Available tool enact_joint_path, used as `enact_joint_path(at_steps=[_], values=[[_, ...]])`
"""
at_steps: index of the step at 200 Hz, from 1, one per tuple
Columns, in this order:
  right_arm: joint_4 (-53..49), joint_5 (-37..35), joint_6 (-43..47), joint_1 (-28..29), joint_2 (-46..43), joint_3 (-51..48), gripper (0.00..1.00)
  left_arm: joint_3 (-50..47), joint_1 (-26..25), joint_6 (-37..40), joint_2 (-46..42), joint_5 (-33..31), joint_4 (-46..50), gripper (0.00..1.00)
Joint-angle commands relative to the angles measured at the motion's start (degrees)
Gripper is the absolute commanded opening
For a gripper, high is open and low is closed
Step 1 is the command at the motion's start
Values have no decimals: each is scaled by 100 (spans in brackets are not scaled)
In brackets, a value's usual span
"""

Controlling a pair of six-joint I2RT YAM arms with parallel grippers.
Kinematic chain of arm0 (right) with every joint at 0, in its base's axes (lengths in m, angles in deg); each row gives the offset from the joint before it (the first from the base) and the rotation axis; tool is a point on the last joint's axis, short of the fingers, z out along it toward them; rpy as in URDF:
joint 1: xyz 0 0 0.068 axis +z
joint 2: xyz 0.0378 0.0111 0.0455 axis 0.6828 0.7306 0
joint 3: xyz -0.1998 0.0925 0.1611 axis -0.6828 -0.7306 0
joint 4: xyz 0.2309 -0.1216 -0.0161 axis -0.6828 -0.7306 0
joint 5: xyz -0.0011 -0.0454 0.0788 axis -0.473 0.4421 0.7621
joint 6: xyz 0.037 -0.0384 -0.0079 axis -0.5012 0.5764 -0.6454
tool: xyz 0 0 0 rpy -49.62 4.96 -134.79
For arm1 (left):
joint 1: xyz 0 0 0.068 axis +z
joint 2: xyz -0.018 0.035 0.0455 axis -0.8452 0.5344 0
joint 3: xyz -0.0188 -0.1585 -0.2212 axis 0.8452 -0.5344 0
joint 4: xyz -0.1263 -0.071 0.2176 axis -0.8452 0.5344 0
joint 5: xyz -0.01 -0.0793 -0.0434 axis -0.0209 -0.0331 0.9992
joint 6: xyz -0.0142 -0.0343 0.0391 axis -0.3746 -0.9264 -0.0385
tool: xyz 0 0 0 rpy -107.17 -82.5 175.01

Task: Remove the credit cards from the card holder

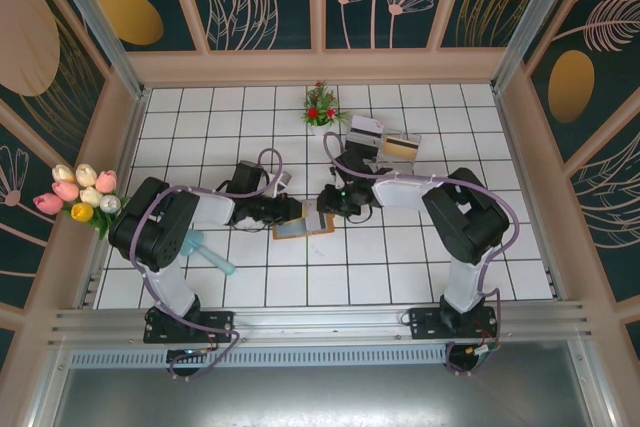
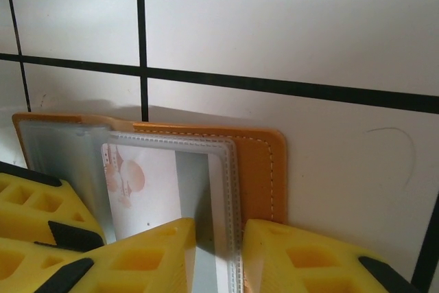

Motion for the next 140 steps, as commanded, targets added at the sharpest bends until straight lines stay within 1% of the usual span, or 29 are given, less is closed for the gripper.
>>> enact_joint_path(at_steps=[1, 10, 24, 33, 49, 73, 100, 109, 130, 140], values=[[-863, -711, 122, 141, 796, -378, 29, 158, 23, 348, 86, -612, 852, 19], [-869, -727, 108, 143, 796, -395, 29, 208, 23, 429, -34, -834, 1199, 21], [-881, -769, 86, 143, 794, -418, 28, 208, 24, 338, -270, -1128, 1456, 23], [-875, -785, 77, 136, 796, -440, 28, 197, 23, 192, -344, -1208, 1520, 25], [-821, -761, 51, 142, 823, -488, 27, 170, -2, -160, -315, -1208, 1452, 26], [-733, -708, 20, 143, 866, -542, 26, -18, -38, -743, -250, -989, 953, 22], [-666, -662, 7, 143, 892, -596, 26, 2, -146, -1006, -220, -863, 647, 18], [-654, -653, 7, 143, 901, -598, 26, 97, -177, -1018, -181, -913, 681, 16], [-629, -627, 7, 143, 932, -598, 25, 289, -266, -1008, 5, -974, 770, 15], [-634, -634, -1, 143, 931, -599, 25, 370, -292, -965, 85, -1100, 925, 15]])
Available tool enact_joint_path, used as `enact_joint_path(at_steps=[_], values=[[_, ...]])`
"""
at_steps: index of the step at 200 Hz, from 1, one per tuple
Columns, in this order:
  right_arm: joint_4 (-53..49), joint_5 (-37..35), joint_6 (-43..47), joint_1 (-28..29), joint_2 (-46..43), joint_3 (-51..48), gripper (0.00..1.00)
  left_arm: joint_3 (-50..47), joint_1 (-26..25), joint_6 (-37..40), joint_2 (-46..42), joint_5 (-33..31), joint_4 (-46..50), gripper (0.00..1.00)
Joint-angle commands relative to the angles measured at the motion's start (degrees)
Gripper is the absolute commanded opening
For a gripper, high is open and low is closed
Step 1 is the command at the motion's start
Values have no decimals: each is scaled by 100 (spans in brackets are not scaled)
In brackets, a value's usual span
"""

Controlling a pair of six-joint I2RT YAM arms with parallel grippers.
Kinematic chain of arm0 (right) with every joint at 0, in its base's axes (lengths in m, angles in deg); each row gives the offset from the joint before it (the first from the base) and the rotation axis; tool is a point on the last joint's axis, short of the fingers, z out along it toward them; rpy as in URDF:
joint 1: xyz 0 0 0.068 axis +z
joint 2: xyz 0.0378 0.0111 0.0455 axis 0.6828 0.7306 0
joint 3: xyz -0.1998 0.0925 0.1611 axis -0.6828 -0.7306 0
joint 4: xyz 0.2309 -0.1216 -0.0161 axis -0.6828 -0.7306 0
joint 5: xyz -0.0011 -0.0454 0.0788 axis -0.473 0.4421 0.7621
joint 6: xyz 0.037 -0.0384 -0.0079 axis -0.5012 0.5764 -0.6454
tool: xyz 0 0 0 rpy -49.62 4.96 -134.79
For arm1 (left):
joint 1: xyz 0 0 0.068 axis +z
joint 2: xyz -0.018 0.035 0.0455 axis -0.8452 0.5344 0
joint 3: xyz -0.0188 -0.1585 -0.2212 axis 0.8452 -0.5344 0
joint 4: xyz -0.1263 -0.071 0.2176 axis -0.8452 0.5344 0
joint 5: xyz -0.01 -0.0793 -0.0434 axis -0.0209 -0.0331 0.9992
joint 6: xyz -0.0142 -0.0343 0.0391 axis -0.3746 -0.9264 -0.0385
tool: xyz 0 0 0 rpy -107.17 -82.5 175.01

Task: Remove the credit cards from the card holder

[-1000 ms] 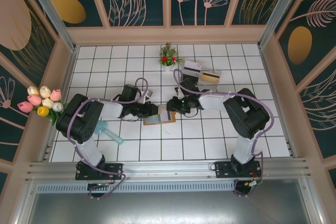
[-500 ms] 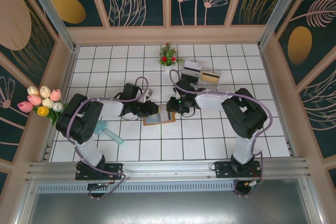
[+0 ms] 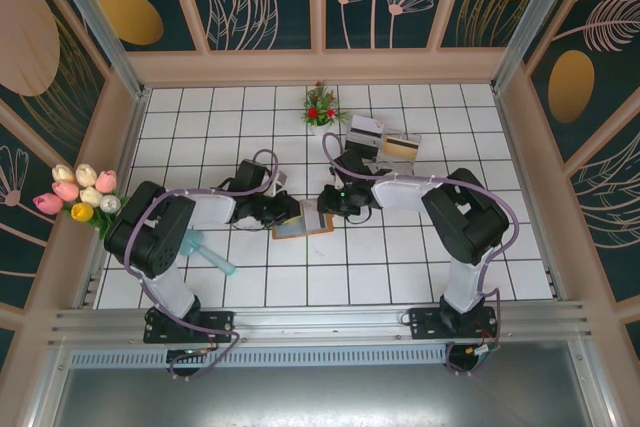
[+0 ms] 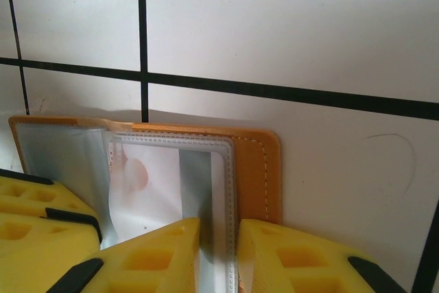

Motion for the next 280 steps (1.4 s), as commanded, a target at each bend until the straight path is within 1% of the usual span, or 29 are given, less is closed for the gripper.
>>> enact_joint_path(at_steps=[1, 38, 67, 75, 89, 97, 115, 146, 157, 174, 188, 205, 230, 261, 280], values=[[-770, -539, 12, 108, 920, -520, 25, 189, -107, -93, 301, -269, 250, 16], [-721, -523, 2, 112, 907, -567, 25, 147, -133, -269, 369, -284, 109, 18], [-713, -513, 2, 112, 925, -560, 25, 225, -142, -263, 383, -431, 274, 18], [-722, -513, 2, 112, 917, -558, 25, 262, -142, -224, 405, -541, 462, 20], [-747, -547, 0, 112, 901, -550, 25, 415, -142, -28, 364, -1095, 1088, 25], [-748, -556, -6, 112, 887, -557, 25, 438, -135, 7, 326, -1300, 1310, 26], [-774, -596, -7, 111, 884, -561, 25, 366, -142, -67, 214, -1346, 1354, 29], [-732, -574, -24, 112, 916, -586, 25, 340, -142, -118, 119, -1418, 1460, 29], [-739, -583, -24, 112, 916, -590, 24, 433, -142, -54, 80, -1606, 1616, 29], [-712, -557, -24, 112, 921, -608, 25, 406, -166, -273, 202, -1135, 1094, 26], [-739, -573, -15, 108, 924, -597, 25, 488, -262, -322, 369, -1252, 1061, 19], [-723, -552, -20, 117, 890, -625, 25, 450, -330, -357, 538, -1158, 946, 16], [-726, -574, -15, 112, 882, -663, 25, 375, -335, -342, 471, -1245, 935, 16], [-695, -533, -24, 112, 909, -645, 25, 368, -334, -304, 463, -1084, 815, 16], [-699, -539, -28, 112, 914, -636, 25, 253, -335, -287, 406, -851, 531, 15]])
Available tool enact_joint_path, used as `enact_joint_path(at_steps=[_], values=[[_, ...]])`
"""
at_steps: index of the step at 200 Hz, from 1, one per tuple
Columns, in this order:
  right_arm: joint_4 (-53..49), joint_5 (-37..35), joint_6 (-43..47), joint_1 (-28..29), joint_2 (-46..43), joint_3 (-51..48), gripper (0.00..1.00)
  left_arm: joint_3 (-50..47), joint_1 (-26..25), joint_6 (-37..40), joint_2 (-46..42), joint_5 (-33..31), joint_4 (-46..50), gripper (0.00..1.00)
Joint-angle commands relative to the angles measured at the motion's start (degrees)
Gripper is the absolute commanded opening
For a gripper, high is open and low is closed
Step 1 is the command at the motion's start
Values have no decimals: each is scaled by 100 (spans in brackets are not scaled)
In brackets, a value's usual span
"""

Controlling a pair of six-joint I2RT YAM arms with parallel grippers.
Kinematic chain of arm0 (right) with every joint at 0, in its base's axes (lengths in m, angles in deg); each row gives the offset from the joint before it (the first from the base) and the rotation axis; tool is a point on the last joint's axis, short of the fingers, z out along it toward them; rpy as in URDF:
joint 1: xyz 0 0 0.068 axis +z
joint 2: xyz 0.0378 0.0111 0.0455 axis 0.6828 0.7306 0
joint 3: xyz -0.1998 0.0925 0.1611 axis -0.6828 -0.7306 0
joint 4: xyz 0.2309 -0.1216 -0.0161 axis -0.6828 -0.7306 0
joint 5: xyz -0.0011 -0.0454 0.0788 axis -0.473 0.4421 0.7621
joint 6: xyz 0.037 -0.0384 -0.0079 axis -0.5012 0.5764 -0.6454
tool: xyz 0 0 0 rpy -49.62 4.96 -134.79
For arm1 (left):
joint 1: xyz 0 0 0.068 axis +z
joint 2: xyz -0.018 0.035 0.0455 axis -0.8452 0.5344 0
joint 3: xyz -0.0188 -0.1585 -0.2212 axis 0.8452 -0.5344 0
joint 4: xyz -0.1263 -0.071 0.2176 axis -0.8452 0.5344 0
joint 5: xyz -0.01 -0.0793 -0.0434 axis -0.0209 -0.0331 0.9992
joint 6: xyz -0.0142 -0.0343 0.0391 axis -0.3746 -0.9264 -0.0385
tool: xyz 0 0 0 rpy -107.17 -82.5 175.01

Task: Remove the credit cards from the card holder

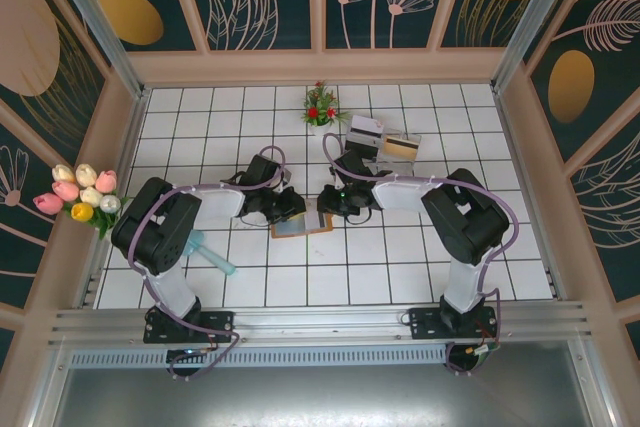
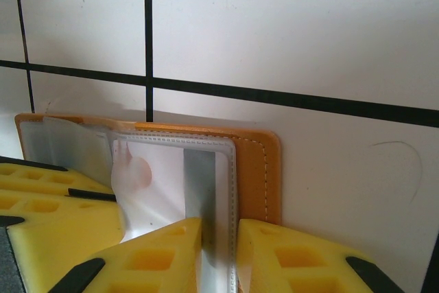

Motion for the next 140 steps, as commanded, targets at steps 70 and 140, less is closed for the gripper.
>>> enact_joint_path(at_steps=[70, 140], values=[[-1015, -667, -2, 112, 1070, -517, 24, -877, 336, 260, -116, 443, -1028, 0], [-1006, -688, -22, 99, 1144, -542, 24, -954, 504, 447, -538, 338, -667, 0]])
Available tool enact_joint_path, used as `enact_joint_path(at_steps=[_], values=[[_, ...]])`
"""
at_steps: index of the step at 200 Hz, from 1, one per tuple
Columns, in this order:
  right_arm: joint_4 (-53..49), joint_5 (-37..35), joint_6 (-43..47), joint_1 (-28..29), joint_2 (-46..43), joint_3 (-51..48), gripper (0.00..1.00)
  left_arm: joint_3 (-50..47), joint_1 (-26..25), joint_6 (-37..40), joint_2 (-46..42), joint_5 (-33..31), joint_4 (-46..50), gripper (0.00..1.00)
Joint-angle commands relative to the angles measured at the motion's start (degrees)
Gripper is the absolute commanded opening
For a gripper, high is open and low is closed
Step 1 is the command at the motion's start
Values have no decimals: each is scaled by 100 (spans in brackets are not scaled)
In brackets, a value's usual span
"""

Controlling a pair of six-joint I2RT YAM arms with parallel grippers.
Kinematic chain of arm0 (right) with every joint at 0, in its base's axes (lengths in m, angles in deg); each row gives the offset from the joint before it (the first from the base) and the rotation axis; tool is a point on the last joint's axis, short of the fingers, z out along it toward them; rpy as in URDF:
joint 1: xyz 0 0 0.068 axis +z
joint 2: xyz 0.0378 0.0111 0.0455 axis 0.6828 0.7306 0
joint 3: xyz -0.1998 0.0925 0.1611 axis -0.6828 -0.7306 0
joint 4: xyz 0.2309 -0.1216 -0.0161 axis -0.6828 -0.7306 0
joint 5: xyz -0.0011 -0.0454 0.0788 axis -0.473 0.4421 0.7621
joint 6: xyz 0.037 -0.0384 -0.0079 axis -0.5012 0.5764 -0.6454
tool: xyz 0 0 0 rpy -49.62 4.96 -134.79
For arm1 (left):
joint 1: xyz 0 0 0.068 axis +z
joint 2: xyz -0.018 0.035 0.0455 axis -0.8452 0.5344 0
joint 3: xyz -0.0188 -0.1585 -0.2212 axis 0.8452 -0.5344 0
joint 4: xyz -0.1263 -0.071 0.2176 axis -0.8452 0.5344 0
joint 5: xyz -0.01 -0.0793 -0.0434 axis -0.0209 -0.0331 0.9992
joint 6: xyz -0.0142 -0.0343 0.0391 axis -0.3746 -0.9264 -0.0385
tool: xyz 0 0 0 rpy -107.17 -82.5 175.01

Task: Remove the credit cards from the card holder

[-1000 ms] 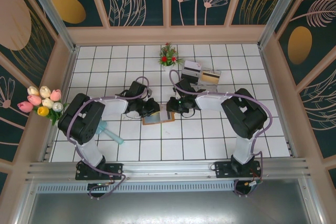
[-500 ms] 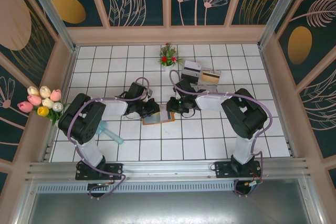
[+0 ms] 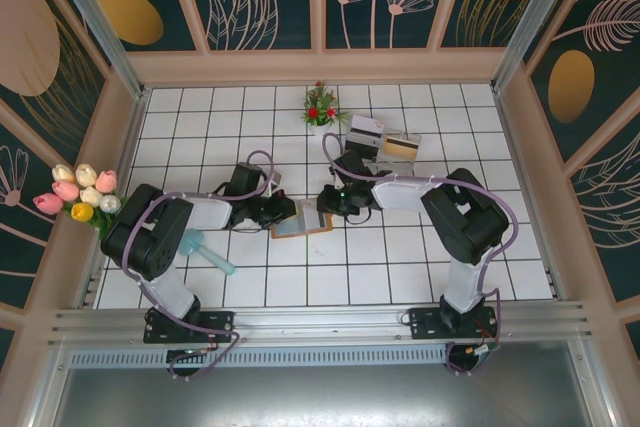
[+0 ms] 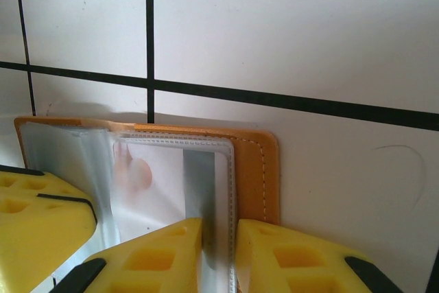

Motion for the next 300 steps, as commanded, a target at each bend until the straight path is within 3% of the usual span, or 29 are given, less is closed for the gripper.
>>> enact_joint_path(at_steps=[1, 21, 32, 55, 64, 98, 131, 164, 300], values=[[-1022, -682, -20, 95, 1115, -549, 24, -11, 61, 248, -150, -172, 503, 0], [-1020, -667, -20, 95, 1102, -553, 24, 155, 56, 357, -329, -524, 1050, 0], [-1004, -659, -20, 97, 1098, -553, 24, 292, 52, 377, -514, -947, 1473, 14], [-966, -610, -20, 101, 1086, -560, 24, 355, 24, 174, -1089, -1265, 1818, 31], [-948, -592, -20, 101, 1086, -559, 24, 278, -38, -57, -1332, -1261, 1700, 34], [-898, -524, -37, 105, 1121, -558, 24, -302, -447, -1240, -1745, -1073, 526, 34], [-898, -535, -20, 94, 1133, -584, 24, -408, -822, -1858, -1240, -1021, -239, 25], [-873, -535, -50, 96, 1136, -621, 24, -577, -887, -2345, -824, -1095, -829, 20], [-775, -517, -81, 99, 1145, -760, 24, -298, -935, -2312, -339, -1410, -84, 26]])
